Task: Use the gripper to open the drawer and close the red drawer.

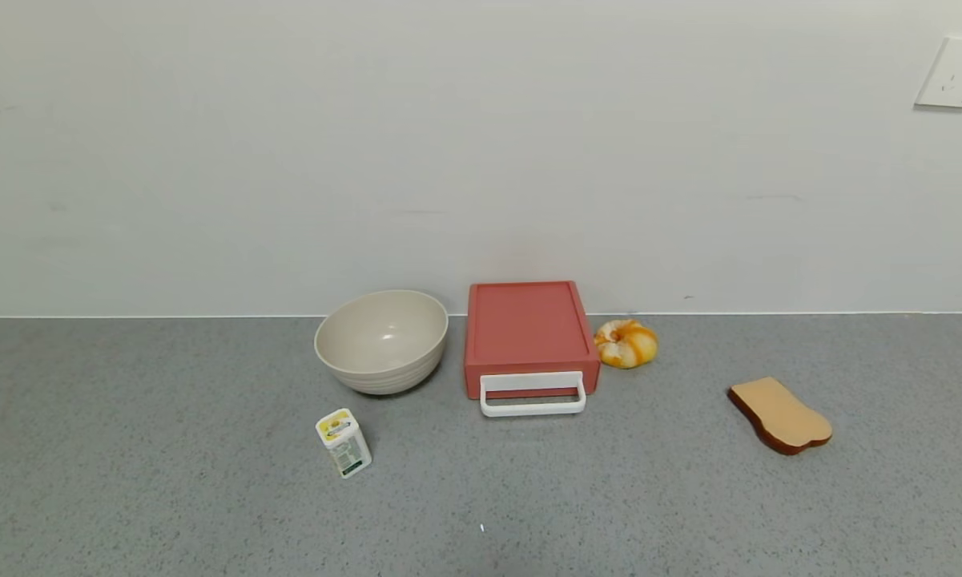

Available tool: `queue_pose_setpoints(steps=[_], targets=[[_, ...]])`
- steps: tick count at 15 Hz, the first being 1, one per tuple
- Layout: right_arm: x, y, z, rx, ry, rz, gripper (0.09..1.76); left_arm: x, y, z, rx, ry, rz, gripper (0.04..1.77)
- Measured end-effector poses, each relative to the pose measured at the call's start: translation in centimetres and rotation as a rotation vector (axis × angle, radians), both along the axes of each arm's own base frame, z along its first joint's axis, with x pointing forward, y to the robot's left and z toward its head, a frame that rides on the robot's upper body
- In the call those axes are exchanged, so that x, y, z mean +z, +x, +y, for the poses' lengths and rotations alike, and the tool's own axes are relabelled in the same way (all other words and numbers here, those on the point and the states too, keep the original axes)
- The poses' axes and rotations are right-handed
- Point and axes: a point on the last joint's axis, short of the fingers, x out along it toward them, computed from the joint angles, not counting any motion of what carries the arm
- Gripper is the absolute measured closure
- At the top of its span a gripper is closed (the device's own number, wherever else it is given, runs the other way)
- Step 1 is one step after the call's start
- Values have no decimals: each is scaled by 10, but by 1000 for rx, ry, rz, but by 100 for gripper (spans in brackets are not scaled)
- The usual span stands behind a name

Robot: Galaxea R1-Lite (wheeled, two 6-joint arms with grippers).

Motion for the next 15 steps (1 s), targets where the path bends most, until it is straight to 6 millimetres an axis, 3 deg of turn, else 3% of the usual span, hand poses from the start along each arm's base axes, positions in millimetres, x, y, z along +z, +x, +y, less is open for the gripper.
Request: queue_pose_setpoints(steps=[5, 11, 15], targets=[[-21, 24, 0, 1, -53, -116, 15, 0, 0, 0, -1, 0, 0, 9], [-60, 45, 2, 69, -76, -53, 15, 0, 0, 0, -2, -1, 0, 9], [-73, 51, 2, 105, -42, -36, 15, 0, 0, 0, -4, -1, 0, 9]])
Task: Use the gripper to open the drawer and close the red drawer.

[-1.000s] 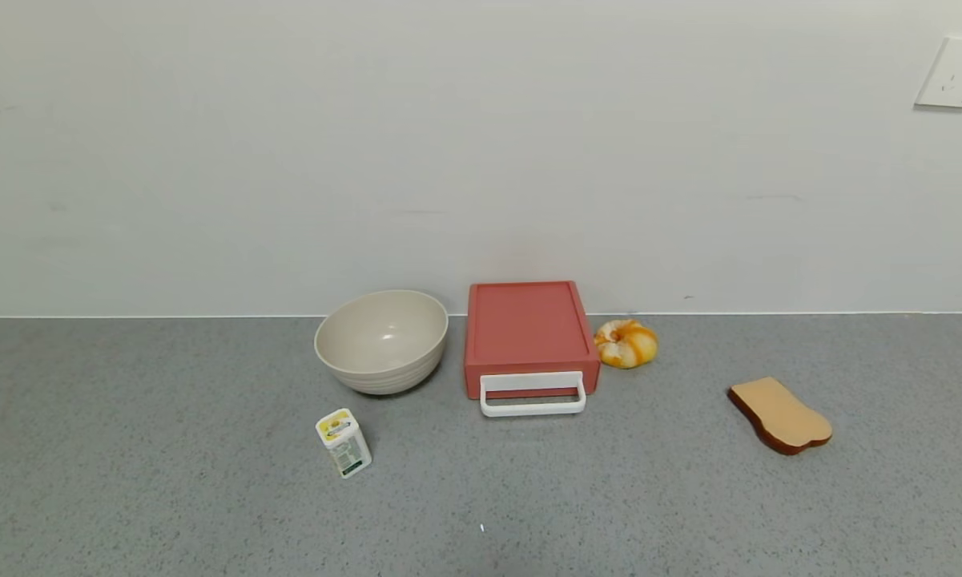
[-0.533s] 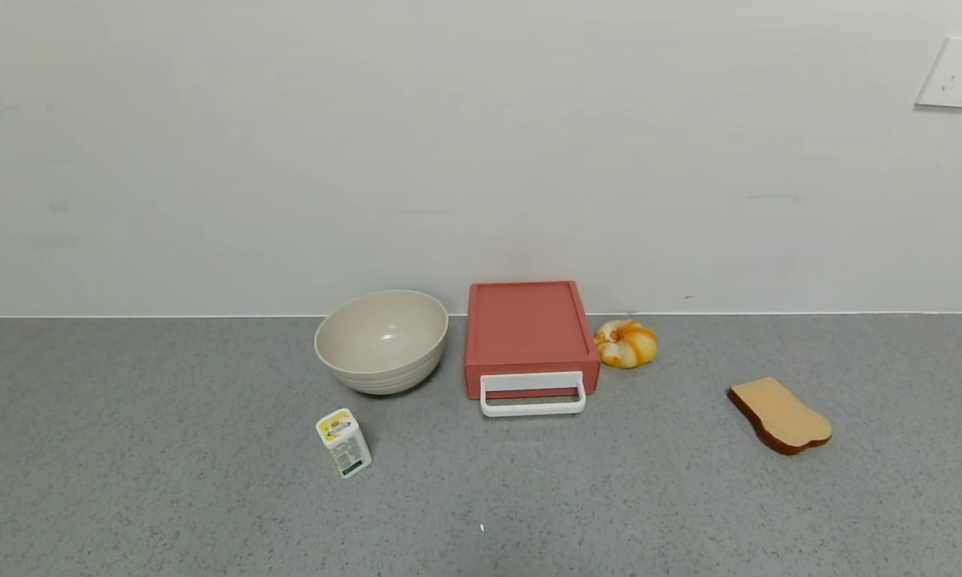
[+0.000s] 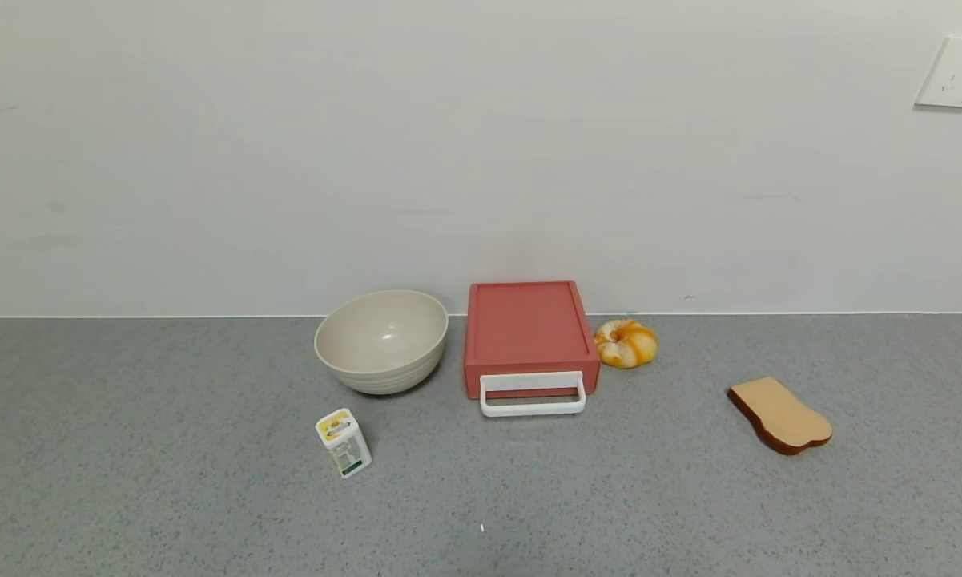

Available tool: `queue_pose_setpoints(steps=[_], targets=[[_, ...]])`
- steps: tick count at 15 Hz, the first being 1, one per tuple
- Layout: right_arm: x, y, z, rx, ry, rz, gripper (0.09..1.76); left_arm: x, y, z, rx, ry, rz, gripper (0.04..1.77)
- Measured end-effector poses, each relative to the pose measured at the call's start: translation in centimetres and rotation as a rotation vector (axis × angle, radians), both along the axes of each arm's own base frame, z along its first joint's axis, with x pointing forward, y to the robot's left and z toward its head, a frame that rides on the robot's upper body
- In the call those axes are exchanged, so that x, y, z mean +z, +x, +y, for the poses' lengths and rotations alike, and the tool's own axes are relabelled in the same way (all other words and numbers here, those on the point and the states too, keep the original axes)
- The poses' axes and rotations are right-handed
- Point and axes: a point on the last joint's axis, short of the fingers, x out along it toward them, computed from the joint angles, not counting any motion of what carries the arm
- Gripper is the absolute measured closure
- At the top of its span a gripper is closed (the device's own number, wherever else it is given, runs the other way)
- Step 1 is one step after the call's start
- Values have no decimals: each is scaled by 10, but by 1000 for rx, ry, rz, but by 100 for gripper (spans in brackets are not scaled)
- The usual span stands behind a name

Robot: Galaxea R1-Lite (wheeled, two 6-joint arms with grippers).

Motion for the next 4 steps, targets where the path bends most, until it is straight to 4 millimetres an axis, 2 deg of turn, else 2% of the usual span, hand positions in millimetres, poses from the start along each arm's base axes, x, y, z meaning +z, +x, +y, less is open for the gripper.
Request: queue_pose_setpoints(steps=[4], targets=[[-2, 1, 0, -6, 38, 8, 15, 0, 0, 0, -3, 0, 0, 9]])
